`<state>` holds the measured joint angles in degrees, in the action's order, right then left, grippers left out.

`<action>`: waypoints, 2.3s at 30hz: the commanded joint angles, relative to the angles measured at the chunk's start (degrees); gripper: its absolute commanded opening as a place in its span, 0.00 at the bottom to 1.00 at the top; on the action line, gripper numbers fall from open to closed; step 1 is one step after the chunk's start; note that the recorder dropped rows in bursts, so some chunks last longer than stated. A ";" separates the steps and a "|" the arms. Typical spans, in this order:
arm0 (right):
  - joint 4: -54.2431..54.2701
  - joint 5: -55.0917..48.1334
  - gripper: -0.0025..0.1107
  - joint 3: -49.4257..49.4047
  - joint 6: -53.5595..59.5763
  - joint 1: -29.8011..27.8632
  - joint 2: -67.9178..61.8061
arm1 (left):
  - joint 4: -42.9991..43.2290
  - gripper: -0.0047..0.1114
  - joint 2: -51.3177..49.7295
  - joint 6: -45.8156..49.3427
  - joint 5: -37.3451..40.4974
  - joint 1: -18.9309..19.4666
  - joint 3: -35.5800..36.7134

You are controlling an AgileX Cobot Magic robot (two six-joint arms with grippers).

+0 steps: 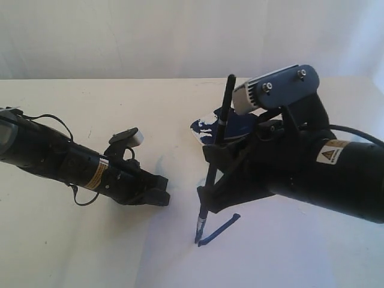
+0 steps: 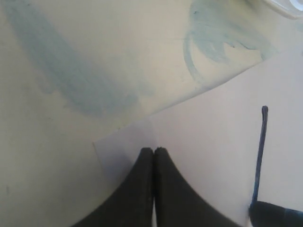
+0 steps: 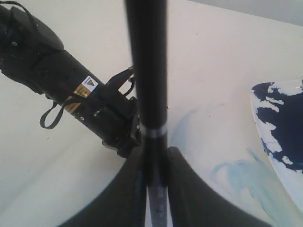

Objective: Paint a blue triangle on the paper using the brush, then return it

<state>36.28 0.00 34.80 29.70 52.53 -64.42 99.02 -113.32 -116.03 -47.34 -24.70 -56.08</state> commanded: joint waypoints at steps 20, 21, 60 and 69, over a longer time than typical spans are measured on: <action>54.00 22.80 0.02 -8.32 25.00 0.04 11.23 | 0.93 0.04 -0.07 0.20 2.01 -0.26 0.05; 54.39 23.04 0.02 -8.32 25.13 0.04 11.72 | 0.93 0.04 -0.07 0.20 2.01 -0.26 0.05; 63.67 21.28 0.02 -14.88 13.50 0.04 21.04 | 0.93 0.04 -0.07 0.09 1.58 -0.26 0.05; 63.67 20.82 0.02 -14.99 10.77 0.04 14.84 | 0.93 0.04 -0.07 0.09 1.68 -0.26 0.05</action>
<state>100.27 21.58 19.89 41.47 52.53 -48.51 98.92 -113.32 -116.03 -47.54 -24.70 -56.08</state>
